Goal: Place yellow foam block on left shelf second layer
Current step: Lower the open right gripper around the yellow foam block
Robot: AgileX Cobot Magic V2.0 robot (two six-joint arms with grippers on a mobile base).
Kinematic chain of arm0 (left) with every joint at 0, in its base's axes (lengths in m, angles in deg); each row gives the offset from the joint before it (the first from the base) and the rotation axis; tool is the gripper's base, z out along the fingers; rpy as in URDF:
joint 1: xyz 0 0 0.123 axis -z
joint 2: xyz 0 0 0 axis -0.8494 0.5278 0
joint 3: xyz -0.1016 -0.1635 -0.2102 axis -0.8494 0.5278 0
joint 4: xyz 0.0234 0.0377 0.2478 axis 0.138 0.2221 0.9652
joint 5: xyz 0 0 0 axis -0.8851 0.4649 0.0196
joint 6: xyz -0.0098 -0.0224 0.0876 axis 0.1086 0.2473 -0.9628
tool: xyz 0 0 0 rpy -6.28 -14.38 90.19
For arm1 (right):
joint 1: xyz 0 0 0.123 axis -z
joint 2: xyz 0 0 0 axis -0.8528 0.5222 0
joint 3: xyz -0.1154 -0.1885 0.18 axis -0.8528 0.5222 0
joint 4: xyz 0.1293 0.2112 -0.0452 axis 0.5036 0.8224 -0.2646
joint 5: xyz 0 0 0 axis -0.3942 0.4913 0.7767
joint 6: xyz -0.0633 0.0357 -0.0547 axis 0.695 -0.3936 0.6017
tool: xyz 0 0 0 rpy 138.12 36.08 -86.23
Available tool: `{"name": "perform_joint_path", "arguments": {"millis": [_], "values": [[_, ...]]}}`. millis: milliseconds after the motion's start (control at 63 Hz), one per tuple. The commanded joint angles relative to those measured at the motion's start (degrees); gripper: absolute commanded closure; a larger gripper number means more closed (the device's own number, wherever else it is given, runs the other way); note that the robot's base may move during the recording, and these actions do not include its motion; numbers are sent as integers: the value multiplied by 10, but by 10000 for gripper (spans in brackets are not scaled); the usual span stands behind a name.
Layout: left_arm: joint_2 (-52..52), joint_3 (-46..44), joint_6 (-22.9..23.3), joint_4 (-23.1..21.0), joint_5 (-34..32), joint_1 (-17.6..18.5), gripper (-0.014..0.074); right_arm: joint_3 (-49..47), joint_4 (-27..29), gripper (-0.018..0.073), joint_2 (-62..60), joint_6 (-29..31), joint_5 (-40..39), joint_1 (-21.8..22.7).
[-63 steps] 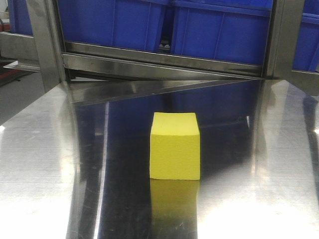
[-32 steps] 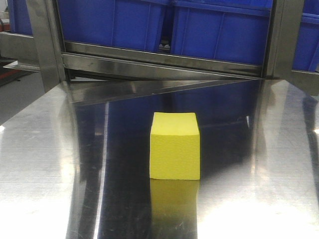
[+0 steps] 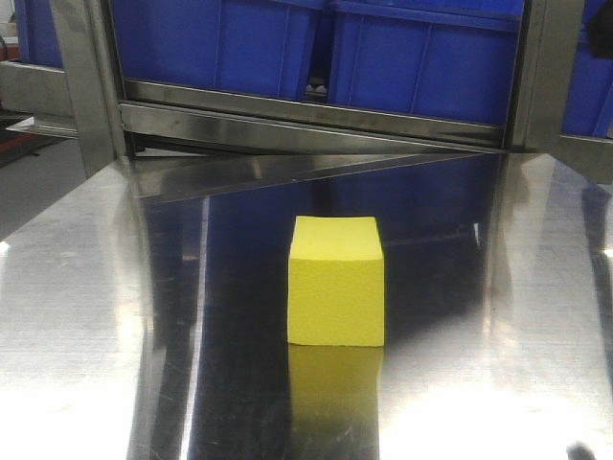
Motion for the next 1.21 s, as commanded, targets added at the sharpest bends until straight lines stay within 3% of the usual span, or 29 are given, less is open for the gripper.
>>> {"name": "perform_joint_path", "arguments": {"millis": [0, 317, 587, 809, 1190], "values": [[7, 15, 2, -3, -47, 3, 473, -59, -14, -40, 41, -48, 34, -31], [7, 15, 2, -3, -47, 3, 473, -224, -13, -40, 227, -173, 187, -134], [7, 15, 2, -3, -47, 3, 473, -340, 4, -40, 349, -177, 213, -193], [7, 15, 2, -3, -47, 3, 473, -396, 8, -40, 412, -180, 229, -212], [7, 15, 2, 0, -47, 3, 473, -398, 7, -40, 435, -190, 238, -212]]}}
